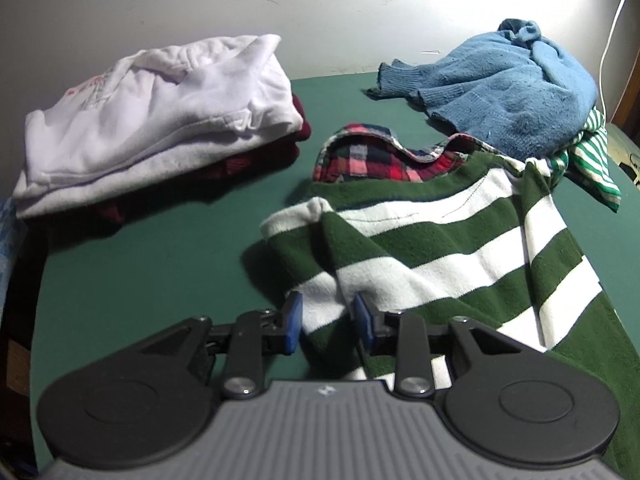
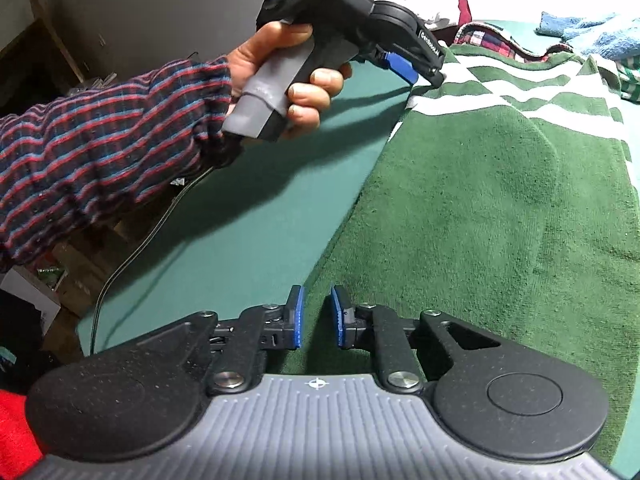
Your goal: Fold clothes
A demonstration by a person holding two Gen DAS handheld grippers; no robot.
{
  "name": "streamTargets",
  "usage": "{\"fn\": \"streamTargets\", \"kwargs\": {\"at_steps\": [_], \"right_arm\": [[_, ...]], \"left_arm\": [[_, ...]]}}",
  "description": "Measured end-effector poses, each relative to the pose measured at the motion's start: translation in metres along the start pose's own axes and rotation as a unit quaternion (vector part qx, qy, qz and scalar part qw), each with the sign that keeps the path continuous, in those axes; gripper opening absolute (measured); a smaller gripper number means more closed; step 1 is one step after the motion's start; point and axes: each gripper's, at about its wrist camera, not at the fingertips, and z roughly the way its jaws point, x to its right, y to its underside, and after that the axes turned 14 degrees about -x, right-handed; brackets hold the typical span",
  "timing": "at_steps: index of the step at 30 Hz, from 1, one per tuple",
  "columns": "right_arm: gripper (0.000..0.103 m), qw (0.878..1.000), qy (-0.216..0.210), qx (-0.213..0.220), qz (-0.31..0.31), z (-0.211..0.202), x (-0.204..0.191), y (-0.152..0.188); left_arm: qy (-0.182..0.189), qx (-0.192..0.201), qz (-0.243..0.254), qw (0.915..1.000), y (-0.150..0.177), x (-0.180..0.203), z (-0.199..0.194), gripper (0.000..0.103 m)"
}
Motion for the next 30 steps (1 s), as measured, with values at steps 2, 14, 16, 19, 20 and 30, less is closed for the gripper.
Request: {"fn": "streamTargets", "kwargs": {"at_steps": [2,14,16,19,20,30], "right_arm": [[0.017,1.000,0.006,0.012,0.012,-0.005,0.005,-0.002],[0.019,0.992,0.055,0.063,0.098,-0.005,0.037,-0.017],[0.020,0.990,0.050,0.060,0.114,-0.002,0.043,-0.016],[0.022,0.987,0.039,0.074,0.139,0.000,0.046,-0.011],[0.022,0.986,0.038,0.077,0.142,0.000,0.046,-0.009],[0.022,0.992,0.079,0.058,0.076,-0.009,0.028,-0.006]], "left_arm": [[-0.007,0.020,0.008,0.9997,0.001,0.001,-0.013,0.026],[0.005,0.022,0.018,0.9996,0.007,0.022,0.009,0.037],[-0.002,0.024,0.005,0.9997,0.006,0.019,0.013,0.050],[0.003,0.021,-0.020,0.9996,0.000,0.009,0.016,0.057],[0.010,0.020,-0.031,0.9993,0.000,0.007,0.013,0.056],[0.050,0.079,-0.034,0.9950,0.078,0.023,-0.079,0.037]]}}
